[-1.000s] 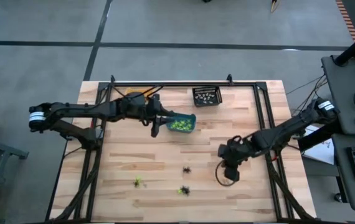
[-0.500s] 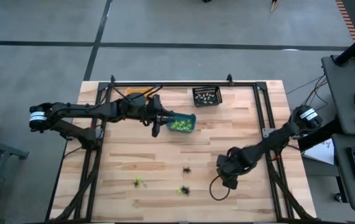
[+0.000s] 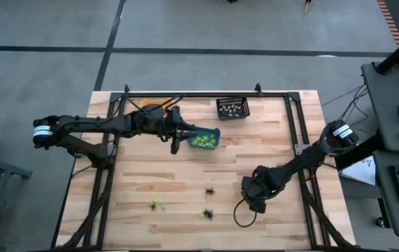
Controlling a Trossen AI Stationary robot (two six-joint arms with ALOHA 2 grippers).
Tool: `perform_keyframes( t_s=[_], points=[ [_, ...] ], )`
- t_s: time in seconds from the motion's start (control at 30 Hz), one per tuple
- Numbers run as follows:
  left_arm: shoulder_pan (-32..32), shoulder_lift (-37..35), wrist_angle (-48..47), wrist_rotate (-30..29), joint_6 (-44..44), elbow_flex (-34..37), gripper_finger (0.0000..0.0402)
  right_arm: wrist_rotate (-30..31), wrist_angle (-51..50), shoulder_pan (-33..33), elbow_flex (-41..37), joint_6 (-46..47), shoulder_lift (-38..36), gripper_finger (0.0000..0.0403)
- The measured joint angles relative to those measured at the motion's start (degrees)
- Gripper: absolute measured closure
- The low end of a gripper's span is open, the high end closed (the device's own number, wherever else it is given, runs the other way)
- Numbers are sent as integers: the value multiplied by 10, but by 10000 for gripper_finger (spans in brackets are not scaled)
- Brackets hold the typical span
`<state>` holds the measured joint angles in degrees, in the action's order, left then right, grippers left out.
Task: Sort Halloween decoration
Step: Put the black spider toy into the yellow bin
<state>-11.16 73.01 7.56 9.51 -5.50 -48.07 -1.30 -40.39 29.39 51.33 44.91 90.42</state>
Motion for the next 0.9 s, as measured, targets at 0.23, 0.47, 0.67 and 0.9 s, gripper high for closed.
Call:
perform_keyframes(
  t_s=[0.23,0.47,0.67,0.9],
  points=[
    [1,0,0,0,0,1,308,1,18,0,2,-15,32,251],
    [1,0,0,0,0,1,308,19,19,0,0,-23,16,290],
    [1,0,0,0,0,1,308,54,15,-2,-3,-23,1,348],
    [1,0,0,0,0,1,308,51,11,-9,-3,-44,-2,392]
  ],
)
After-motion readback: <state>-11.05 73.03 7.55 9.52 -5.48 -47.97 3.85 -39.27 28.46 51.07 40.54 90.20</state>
